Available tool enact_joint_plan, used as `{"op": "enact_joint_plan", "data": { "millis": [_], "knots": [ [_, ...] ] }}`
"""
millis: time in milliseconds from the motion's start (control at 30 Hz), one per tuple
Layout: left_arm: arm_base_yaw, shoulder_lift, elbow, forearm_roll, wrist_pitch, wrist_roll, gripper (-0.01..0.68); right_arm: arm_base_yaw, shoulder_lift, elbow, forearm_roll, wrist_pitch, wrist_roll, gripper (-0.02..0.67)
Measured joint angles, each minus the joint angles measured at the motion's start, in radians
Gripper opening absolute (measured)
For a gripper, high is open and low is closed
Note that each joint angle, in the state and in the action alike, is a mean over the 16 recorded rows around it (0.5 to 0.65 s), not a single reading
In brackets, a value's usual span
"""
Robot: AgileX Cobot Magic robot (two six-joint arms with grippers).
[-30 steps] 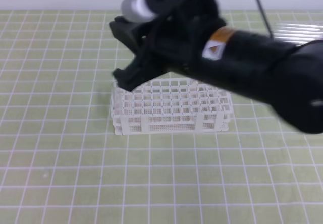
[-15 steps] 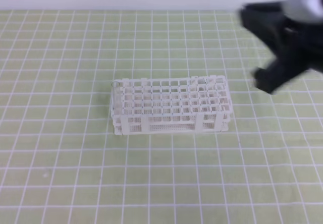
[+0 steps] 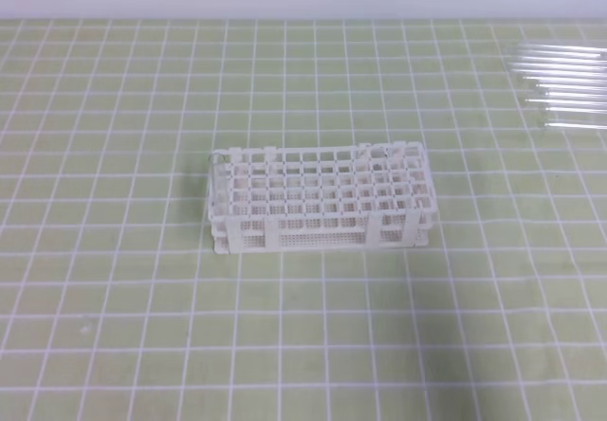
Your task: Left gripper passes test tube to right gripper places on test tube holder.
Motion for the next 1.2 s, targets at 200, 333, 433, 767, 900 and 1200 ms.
{"op": "enact_joint_plan", "data": {
  "millis": [200, 333, 433, 767, 900, 1200],
  "knots": [
    [0.0, 0.0, 0.0, -0.001, 0.002, 0.0, 0.286, -0.151, -0.21, 0.191, 0.047, 0.009, 0.0, -0.015],
    [0.0, 0.0, 0.0, -0.001, 0.002, 0.0, 0.286, -0.212, -0.288, 0.281, 0.074, 0.015, 0.0, -0.015],
    [0.0, 0.0, 0.0, -0.001, 0.002, 0.0, 0.286, -0.236, -0.322, 0.329, 0.08, 0.024, 0.008, -0.015],
    [0.0, 0.0, 0.0, -0.002, 0.002, 0.0, 0.286, -0.251, -0.408, 0.398, 0.001, 0.098, 0.132, -0.015],
    [0.0, 0.0, 0.0, -0.001, 0.002, 0.0, 0.286, -0.251, -0.44, 0.404, -0.04, 0.145, 0.185, -0.016],
    [0.0, 0.001, 0.0, -0.001, 0.002, 0.0, 0.286, -0.251, -0.468, 0.405, -0.064, 0.217, 0.217, -0.016]
  ]
}}
